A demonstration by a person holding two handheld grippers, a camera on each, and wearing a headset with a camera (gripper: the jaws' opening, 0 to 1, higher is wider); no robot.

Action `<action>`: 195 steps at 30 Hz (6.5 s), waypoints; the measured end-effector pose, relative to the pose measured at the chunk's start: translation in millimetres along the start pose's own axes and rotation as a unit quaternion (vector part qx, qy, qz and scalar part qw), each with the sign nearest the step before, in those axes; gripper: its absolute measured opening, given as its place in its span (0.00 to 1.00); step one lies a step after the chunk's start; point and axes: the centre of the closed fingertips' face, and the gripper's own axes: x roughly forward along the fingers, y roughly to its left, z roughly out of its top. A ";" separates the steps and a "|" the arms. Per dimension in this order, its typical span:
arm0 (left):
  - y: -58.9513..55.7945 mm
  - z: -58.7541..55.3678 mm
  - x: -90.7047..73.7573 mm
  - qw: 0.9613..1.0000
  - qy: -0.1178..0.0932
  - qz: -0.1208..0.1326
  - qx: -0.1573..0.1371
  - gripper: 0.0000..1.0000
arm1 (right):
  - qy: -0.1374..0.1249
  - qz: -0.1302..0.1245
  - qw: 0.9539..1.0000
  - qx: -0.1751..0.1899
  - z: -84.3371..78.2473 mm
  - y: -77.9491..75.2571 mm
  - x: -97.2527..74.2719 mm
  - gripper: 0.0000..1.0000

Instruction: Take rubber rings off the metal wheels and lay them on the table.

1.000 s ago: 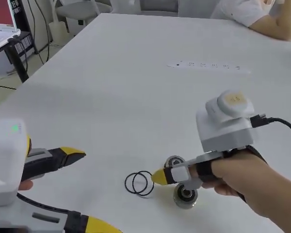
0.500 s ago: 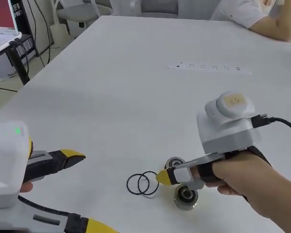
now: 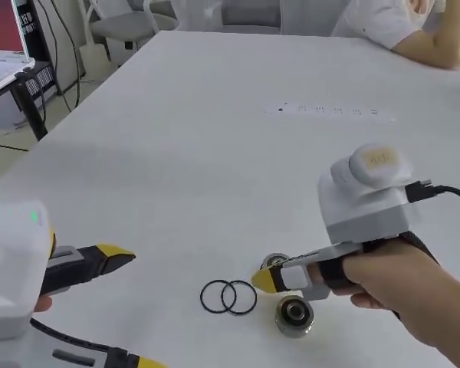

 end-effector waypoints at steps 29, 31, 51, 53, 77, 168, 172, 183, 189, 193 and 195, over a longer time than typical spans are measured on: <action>-5.0 6.2 -1.4 1.000 -0.010 -0.016 0.009 0.99 | -0.078 0.002 0.993 -0.094 54.3 32.2 -51.9 0.05; -6.3 6.6 -1.3 1.000 -0.010 -0.020 0.011 0.99 | -0.083 0.005 0.991 -0.101 58.0 35.3 -56.5 0.06; -2.2 29.1 -6.1 0.999 -0.023 -0.025 0.038 0.99 | -0.139 0.013 0.966 -0.216 76.3 46.2 -100.6 0.21; -3.0 35.7 -7.6 0.998 -0.029 -0.027 0.047 0.99 | -0.141 0.011 0.966 -0.215 77.7 38.7 -104.6 0.23; 9.2 138.4 -2.4 0.979 -0.057 -0.038 0.190 0.96 | -0.188 -0.044 0.968 -0.160 60.1 -32.6 -120.3 0.41; 6.3 54.1 153.0 0.982 0.006 -0.093 0.166 0.07 | -0.031 -0.039 0.987 -0.155 -22.8 -55.9 -41.0 0.24; 1.4 56.6 157.1 0.981 0.002 -0.092 0.168 0.08 | -0.033 -0.054 0.985 -0.161 -22.2 -60.2 -36.6 0.24; -1.1 59.2 161.4 0.982 -0.006 -0.092 0.166 0.08 | -0.042 -0.082 0.978 -0.189 -16.8 -60.4 -24.3 0.26; -1.4 59.5 161.9 0.982 -0.009 -0.093 0.165 0.08 | -0.029 -0.070 0.978 -0.194 -20.8 -58.3 -24.6 0.17; -1.3 59.7 162.3 0.982 -0.009 -0.092 0.163 0.08 | -0.027 -0.066 0.978 -0.195 -22.0 -59.2 -26.0 0.14; -1.4 60.0 162.5 0.982 -0.010 -0.091 0.162 0.08 | -0.026 -0.066 0.978 -0.197 -22.2 -59.1 -26.1 0.14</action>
